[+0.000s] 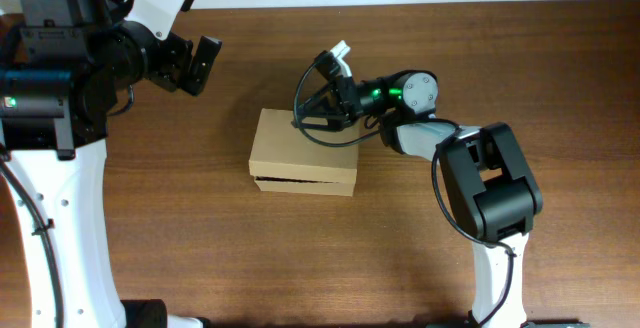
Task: Pack container
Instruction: 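Fold the lid flap down over the box with the right gripper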
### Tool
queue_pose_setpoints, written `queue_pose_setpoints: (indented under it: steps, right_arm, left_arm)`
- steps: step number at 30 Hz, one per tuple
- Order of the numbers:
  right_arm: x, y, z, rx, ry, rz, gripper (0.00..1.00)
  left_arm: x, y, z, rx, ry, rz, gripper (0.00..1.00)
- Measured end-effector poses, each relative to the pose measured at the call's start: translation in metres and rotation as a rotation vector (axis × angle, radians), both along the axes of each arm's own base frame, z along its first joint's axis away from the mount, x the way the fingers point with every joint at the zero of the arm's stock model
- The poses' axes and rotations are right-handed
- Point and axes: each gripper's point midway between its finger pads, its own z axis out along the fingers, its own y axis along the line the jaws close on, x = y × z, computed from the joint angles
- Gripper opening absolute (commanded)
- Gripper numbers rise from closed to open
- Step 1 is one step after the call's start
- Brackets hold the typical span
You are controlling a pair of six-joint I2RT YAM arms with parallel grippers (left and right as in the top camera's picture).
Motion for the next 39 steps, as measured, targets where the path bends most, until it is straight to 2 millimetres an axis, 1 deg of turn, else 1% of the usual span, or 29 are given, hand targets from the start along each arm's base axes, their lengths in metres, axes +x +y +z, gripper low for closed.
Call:
queue_pose_setpoints:
  steps: [4,5,6,7,9,11,13,14,15,16,17,18,19,20,21,23,24,26,29,35,39]
  right_arm:
    - [-0.001,0.0,0.001,0.0,-0.004,0.001,0.99]
    - [-0.001,0.0,0.002,0.001,-0.007,0.002,0.99]
    - [-0.002,-0.001,0.003,0.003,-0.016,0.003,0.99]
    - [-0.003,-0.001,0.007,0.007,-0.032,0.004,0.99]
    - [-0.006,-0.002,0.017,0.017,-0.066,0.006,0.99]
    - [-0.011,-0.004,0.036,0.033,-0.114,0.007,0.99]
    - [-0.02,-0.007,0.061,0.054,-0.179,0.009,0.98]
    - [-0.026,-0.009,0.076,0.067,-0.217,0.008,0.99]
    - [-0.034,-0.012,0.095,0.084,-0.265,0.008,0.98]
    - [-0.043,-0.015,0.112,0.1,-0.31,0.009,0.87]
    - [-0.053,-0.018,0.129,0.116,-0.355,0.01,0.63]
    - [-0.064,-0.021,0.146,0.133,-0.402,0.013,0.44]
    - [-0.076,-0.023,0.161,0.151,-0.449,0.018,0.27]
    - [-0.09,-0.026,0.177,0.17,-0.497,0.024,0.11]
    - [-0.106,-0.028,0.194,0.19,-0.544,0.033,0.04]
    - [-0.126,-0.031,0.211,0.215,-0.597,0.047,0.04]
    - [-0.134,-0.032,0.217,0.224,-0.615,0.053,0.04]
    - [-0.143,-0.032,0.224,0.235,-0.636,0.062,0.04]
    - [-0.142,-0.031,0.223,0.232,-0.628,0.064,0.04]
    - [-0.126,-0.028,0.21,0.211,-0.59,0.056,0.04]
    - [-0.113,-0.034,0.205,0.2,-0.593,0.024,0.04]
  left_arm:
    - [0.004,0.0,0.005,0.008,-0.027,-0.007,0.98]
    - [0.005,0.0,0.007,0.008,-0.039,-0.007,0.95]
    - [0.007,0.0,0.009,0.01,-0.049,-0.008,0.9]
    - [0.008,0.0,0.01,0.011,-0.058,-0.01,0.84]
    - [0.01,0.0,0.013,0.017,-0.076,-0.013,0.84]
    - [0.012,0.0,0.016,0.015,-0.09,-0.012,0.82]
    - [0.012,0.0,0.017,0.015,-0.093,-0.011,0.7]
    - [0.012,0.0,0.017,0.016,-0.093,-0.012,0.62]
    - [0.012,0.0,0.017,0.011,-0.091,-0.008,0.49]
    - [0.012,0.0,0.017,0.013,-0.092,-0.009,0.41]
    - [0.013,0.001,0.017,0.017,-0.093,-0.01,0.34]
    - [0.012,0.001,0.017,0.017,-0.092,-0.009,0.3]
    - [0.012,0.001,0.017,0.017,-0.092,-0.009,0.25]
    - [0.012,0.001,0.016,0.018,-0.09,-0.009,0.19]
    - [0.012,0.001,0.016,0.018,-0.087,-0.01,0.13]
    - [0.009,0.001,0.012,0.017,-0.069,-0.01,0.03]
    - [0.007,0.0,0.01,0.016,-0.056,-0.014,0.02]
    - [0.002,0.0,0.003,0.015,-0.022,-0.017,0.02]
    - [-0.008,-0.001,-0.009,0.005,0.044,-0.018,0.02]
    - [-0.026,-0.004,-0.026,-0.054,0.169,0.016,0.02]
    - [-0.042,-0.007,-0.038,-0.083,0.258,0.015,0.02]
